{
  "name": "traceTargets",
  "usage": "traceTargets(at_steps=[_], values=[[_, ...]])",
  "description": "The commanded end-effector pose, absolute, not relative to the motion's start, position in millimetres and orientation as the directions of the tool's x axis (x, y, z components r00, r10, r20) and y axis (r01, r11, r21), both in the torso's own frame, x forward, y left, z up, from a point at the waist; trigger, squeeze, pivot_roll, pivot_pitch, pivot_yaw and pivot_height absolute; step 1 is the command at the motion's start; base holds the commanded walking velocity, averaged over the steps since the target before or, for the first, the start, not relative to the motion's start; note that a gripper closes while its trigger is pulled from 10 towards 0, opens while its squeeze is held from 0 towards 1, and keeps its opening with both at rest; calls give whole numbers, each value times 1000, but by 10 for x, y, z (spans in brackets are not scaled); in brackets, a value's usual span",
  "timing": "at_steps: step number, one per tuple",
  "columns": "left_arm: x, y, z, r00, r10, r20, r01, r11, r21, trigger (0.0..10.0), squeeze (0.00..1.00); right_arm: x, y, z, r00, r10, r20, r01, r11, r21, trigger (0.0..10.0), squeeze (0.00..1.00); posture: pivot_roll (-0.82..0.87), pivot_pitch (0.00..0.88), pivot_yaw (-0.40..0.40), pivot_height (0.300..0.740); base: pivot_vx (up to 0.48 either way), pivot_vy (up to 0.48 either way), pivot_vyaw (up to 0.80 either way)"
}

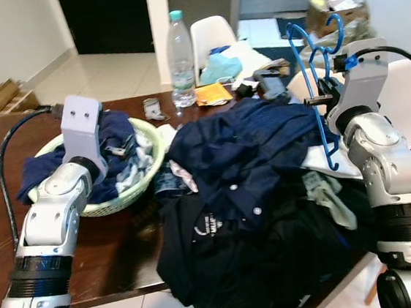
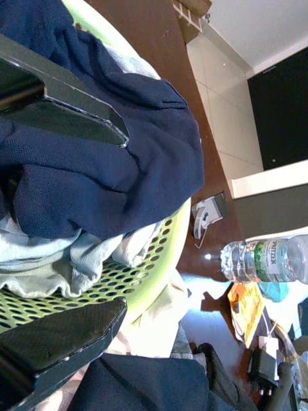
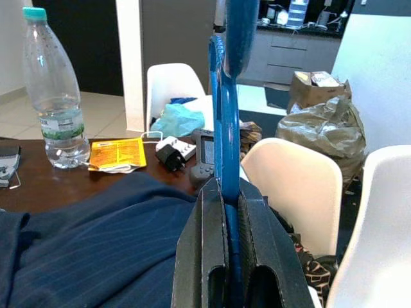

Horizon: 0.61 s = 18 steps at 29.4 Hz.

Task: Hang hanger

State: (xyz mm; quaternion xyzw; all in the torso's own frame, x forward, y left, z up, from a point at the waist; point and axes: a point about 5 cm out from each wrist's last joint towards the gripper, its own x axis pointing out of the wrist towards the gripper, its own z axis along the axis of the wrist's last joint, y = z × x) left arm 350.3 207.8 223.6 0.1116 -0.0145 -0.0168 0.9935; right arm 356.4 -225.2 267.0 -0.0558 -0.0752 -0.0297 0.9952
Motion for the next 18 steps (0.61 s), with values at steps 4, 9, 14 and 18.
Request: traceTargets(at_steps=[4, 9, 14, 18], values=[[3489, 2438, 2134, 986, 165, -5, -158, 954, 255, 10000, 0, 3561, -2199, 2673, 988, -22, 154, 40, 993, -115, 10000, 0, 118, 82, -15, 740, 0, 0, 0], [3432, 2585, 2071, 965, 261, -30, -250, 946, 205, 10000, 0, 3557, -2194, 2668, 989, -15, 150, 34, 992, -122, 10000, 0, 120, 82, -16, 740, 0, 0, 0], [3421, 2631, 1989, 963, 265, -54, -253, 952, 170, 10000, 0, 3566, -2168, 2662, 989, -3, 145, 22, 992, -127, 10000, 0, 117, 81, -25, 740, 0, 0, 0], [3534, 2509, 1895, 984, 159, -82, -143, 974, 176, 10000, 0, 3572, -2146, 2670, 990, 8, 142, 11, 991, -132, 10000, 0, 114, 87, -34, 740, 0, 0, 0]])
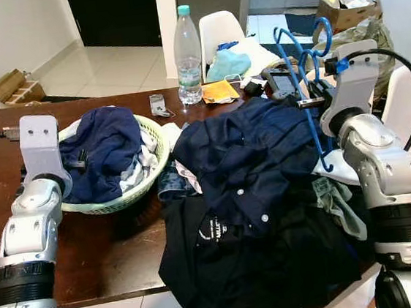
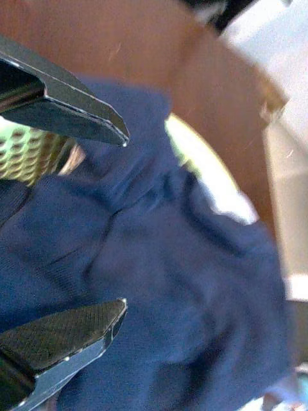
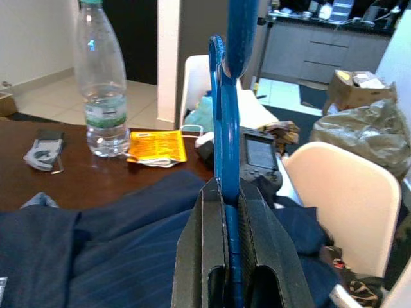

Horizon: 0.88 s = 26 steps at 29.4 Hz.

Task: Hang hanger

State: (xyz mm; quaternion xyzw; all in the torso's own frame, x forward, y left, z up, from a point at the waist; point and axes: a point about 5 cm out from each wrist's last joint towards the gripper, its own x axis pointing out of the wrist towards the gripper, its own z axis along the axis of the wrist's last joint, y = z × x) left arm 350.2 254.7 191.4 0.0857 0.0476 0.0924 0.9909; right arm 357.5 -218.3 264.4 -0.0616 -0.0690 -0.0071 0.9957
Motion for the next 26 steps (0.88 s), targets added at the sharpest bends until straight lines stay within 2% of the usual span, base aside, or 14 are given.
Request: traceTargets(at_steps=[1, 11, 18, 26], values=[[3534, 2509, 1895, 984, 159, -82, -143, 974, 176, 10000, 0, 3572, -2146, 2670, 990, 8, 142, 11, 991, -132, 10000, 0, 114, 87, -34, 740, 0, 0, 0], [3710, 2375, 1924, 996, 74, -58, -60, 976, 210, 10000, 0, 3544, -2180, 2681, 990, 2, 142, 19, 990, -142, 10000, 0, 91, 99, -33, 740, 0, 0, 0], [3723, 2335, 1925, 997, 57, -50, -45, 974, 220, 10000, 0, 3537, -2185, 2686, 990, 1, 142, 19, 989, -144, 10000, 0, 88, 101, -34, 740, 0, 0, 0], [3728, 2275, 1724, 993, 17, -116, 7, 980, 201, 10000, 0, 3529, -2197, 2711, 990, 1, 143, 20, 989, -147, 10000, 0, 81, 103, -35, 740, 0, 0, 0]])
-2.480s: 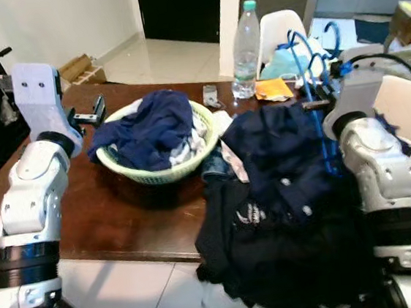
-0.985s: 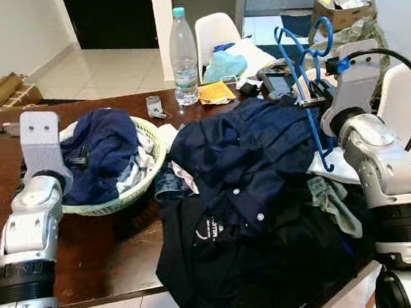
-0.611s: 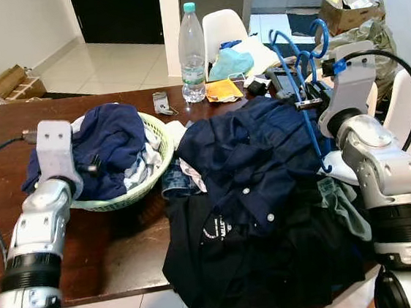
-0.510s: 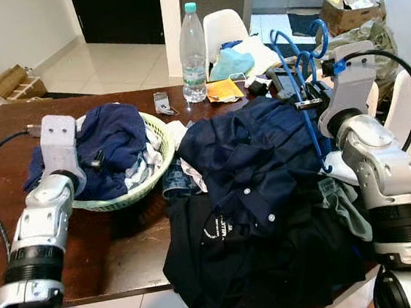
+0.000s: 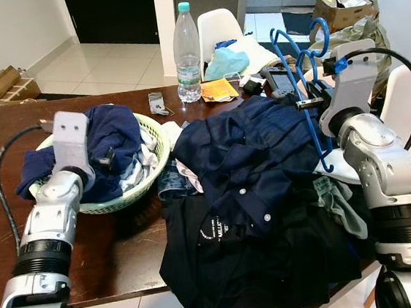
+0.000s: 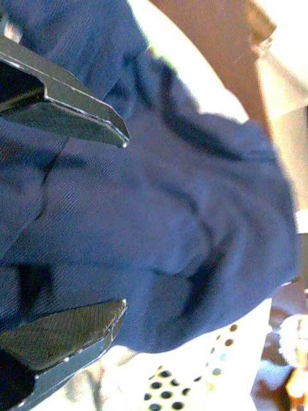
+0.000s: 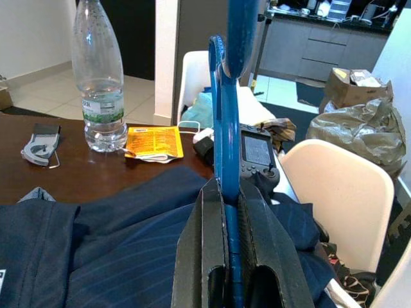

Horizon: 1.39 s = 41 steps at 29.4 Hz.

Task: Hang hanger

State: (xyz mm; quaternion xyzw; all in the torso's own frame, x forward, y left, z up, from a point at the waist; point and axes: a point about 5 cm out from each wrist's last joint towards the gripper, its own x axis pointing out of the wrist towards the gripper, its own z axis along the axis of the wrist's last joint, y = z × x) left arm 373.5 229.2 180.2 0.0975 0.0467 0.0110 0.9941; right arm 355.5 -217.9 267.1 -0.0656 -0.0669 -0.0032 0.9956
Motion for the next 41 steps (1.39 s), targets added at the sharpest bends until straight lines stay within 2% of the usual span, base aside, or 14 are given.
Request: traceTargets(at_steps=[1, 5, 6, 7, 8, 10, 19, 22, 24, 25, 28, 33, 38, 41], values=[[3735, 2263, 1700, 991, 7, -130, 20, 979, 204, 4314, 0, 3528, -2202, 2714, 990, 0, 143, 21, 989, -148, 10000, 0, 79, 103, -36, 740, 0, 0, 0], [3740, 2255, 1684, 990, 1, -142, 28, 978, 208, 3882, 0, 3527, -2206, 2715, 990, -1, 142, 22, 989, -148, 10000, 0, 79, 103, -36, 740, 0, 0, 0], [3744, 2281, 1657, 987, 16, -158, 18, 977, 212, 1922, 0, 3527, -2212, 2720, 990, -2, 142, 23, 989, -149, 10000, 0, 77, 103, -37, 740, 0, 0, 0], [3744, 2281, 1657, 987, 16, -158, 18, 977, 212, 1922, 0, 3527, -2212, 2720, 990, -2, 142, 23, 989, -149, 10000, 0, 77, 103, -37, 740, 0, 0, 0], [3743, 2310, 1640, 985, 31, -167, 6, 976, 216, 314, 0, 3527, -2215, 2724, 990, -3, 143, 24, 989, -149, 10000, 0, 77, 103, -37, 740, 0, 0, 0], [3743, 2344, 1636, 985, 46, -168, -8, 976, 218, 0, 0, 3526, -2218, 2726, 990, -4, 142, 25, 989, -149, 10000, 0, 77, 103, -37, 740, 0, 0, 0], [3780, 2410, 1887, 995, 59, -75, -43, 977, 210, 0, 0, 3531, -2217, 2726, 990, -6, 142, 27, 989, -146, 10000, 0, 84, 99, -35, 740, 0, 0, 0], [3828, 2290, 2551, 986, -48, 159, 23, 988, 151, 0, 0, 3533, -2222, 2717, 990, -10, 142, 31, 990, -140, 10000, 0, 90, 98, -32, 740, 0, 0, 0], [3828, 2290, 2551, 986, -48, 159, 23, 988, 151, 0, 0, 3533, -2222, 2717, 990, -10, 142, 31, 990, -140, 10000, 0, 90, 98, -32, 740, 0, 0, 0], [3795, 2125, 2960, 942, -166, 290, 122, 979, 165, 0, 0, 3537, -2223, 2713, 990, -13, 143, 33, 990, -137, 10000, 0, 102, 95, -28, 740, 0, 0, 0], [3795, 2125, 2960, 942, -166, 290, 122, 979, 165, 0, 0, 3537, -2223, 2713, 990, -13, 143, 33, 990, -137, 10000, 0, 102, 95, -28, 740, 0, 0, 0], [3554, 1546, 3610, 741, -470, 480, 406, 883, 238, 0, 0, 3537, -2224, 2708, 989, -20, 148, 38, 991, -125, 10000, 0, 98, 85, -19, 740, 0, 0, 0], [3506, 1456, 3683, 701, -504, 504, 452, 861, 232, 0, 0, 3535, -2236, 2710, 989, -23, 149, 42, 991, -123, 10000, 0, 100, 82, -19, 740, 0, 0, 0], [3407, 1316, 3788, 608, -579, 543, 585, 789, 187, 0, 0, 3539, -2265, 2723, 987, -32, 154, 51, 992, -119, 10000, 0, 105, 77, -17, 740, 0, 0, 0]])
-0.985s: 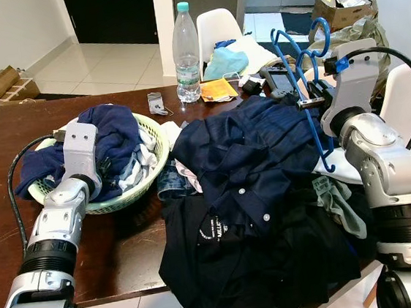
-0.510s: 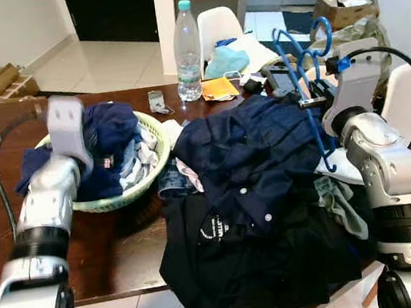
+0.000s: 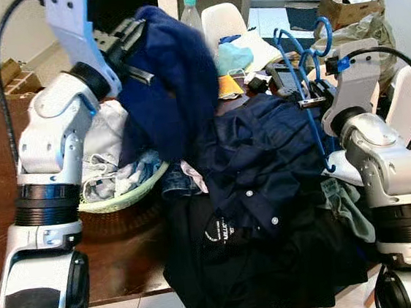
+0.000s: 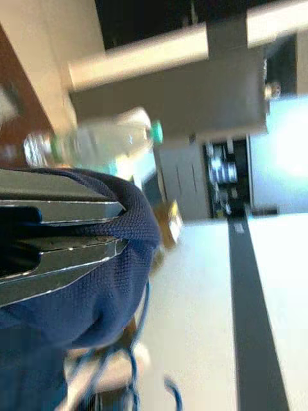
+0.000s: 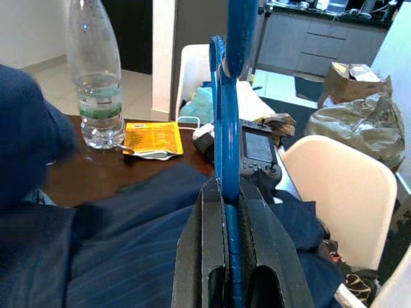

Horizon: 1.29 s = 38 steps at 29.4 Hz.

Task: Hang hanger

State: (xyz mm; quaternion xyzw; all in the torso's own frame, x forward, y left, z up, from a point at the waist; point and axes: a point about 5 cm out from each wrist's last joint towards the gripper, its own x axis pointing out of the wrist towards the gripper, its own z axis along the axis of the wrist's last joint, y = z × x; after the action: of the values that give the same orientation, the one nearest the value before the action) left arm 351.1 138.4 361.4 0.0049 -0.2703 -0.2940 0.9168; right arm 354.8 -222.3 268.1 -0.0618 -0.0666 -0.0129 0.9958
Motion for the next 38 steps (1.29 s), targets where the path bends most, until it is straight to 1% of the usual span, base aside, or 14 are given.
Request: traceTargets(at_steps=[1, 7, 12, 14, 16, 17, 19, 27, 31, 34, 35, 36, 37, 38], values=[[3373, 1272, 3803, 577, -605, 549, 628, 758, 175, 0, 0, 3541, -2270, 2725, 987, -34, 156, 53, 992, -118, 10000, 0, 105, 77, -17, 740, 0, 0, 0], [3327, 1151, 3619, 532, -704, 471, 702, 677, 219, 0, 0, 3544, -2258, 2716, 987, -34, 156, 52, 992, -114, 10000, 0, 106, 71, -15, 740, 0, 0, 0], [3289, 1174, 3629, 506, -702, 501, 752, 644, 141, 0, 0, 3543, -2255, 2714, 987, -33, 156, 51, 992, -114, 10000, 0, 104, 72, -15, 740, 0, 0, 0], [3217, 1238, 3801, 443, -686, 578, 820, 570, 48, 0, 0, 3551, -2254, 2718, 987, -32, 156, 51, 992, -114, 10000, 0, 109, 67, -16, 740, 0, 0, 0], [3113, 1261, 3915, 343, -690, 637, 906, 423, -29, 0, 0, 3558, -2250, 2718, 987, -32, 157, 50, 992, -113, 10000, 0, 113, 68, -13, 740, 0, 0, 0], [3113, 1261, 3915, 343, -690, 637, 906, 423, -29, 0, 0, 3558, -2250, 2718, 987, -32, 157, 50, 992, -113, 10000, 0, 113, 68, -13, 740, 0, 0, 0], [2993, 1270, 3980, 238, -692, 681, 960, 275, -55, 0, 0, 3559, -2249, 2714, 987, -32, 157, 50, 993, -110, 10000, 0, 113, 70, -7, 740, 0, 0, 0], [2768, 1396, 4052, 72, -656, 751, 995, 97, -11, 0, 0, 3541, -2292, 2705, 987, -47, 155, 64, 992, -109, 10000, 0, 113, 73, -3, 740, 0, 0, 0], [2728, 1454, 3915, 94, -685, 723, 995, 86, -48, 0, 0, 3530, -2323, 2706, 987, -54, 154, 72, 991, -111, 10000, 0, 116, 77, -2, 740, 0, 0, 0], [2835, 1531, 3567, 262, -737, 623, 965, 193, -178, 0, 0, 3525, -2330, 2695, 987, -56, 152, 73, 991, -112, 10000, 0, 117, 82, 1, 740, 0, 0, 0], [2835, 1531, 3567, 262, -737, 623, 965, 193, -178, 0, 0, 3525, -2330, 2695, 987, -56, 152, 73, 991, -112, 10000, 0, 117, 82, 1, 740, 0, 0, 0], [2864, 1573, 3423, 327, -755, 568, 945, 246, -217, 0, 0, 3524, -2330, 2691, 987, -55, 150, 72, 991, -113, 10000, 0, 118, 86, 1, 740, 0, 0, 0], [2935, 1643, 3204, 429, -765, 481, 902, 335, -272, 1059, 0, 3525, -2327, 2679, 988, -52, 145, 69, 991, -114, 10000, 0, 122, 87, -1, 740, 0, 0, 0], [3000, 1715, 2979, 523, -765, 375, 849, 429, -309, 1255, 0, 3526, -2323, 2670, 989, -49, 142, 66, 991, -115, 10000, 0, 131, 92, -5, 740, 0, 0, 0]])
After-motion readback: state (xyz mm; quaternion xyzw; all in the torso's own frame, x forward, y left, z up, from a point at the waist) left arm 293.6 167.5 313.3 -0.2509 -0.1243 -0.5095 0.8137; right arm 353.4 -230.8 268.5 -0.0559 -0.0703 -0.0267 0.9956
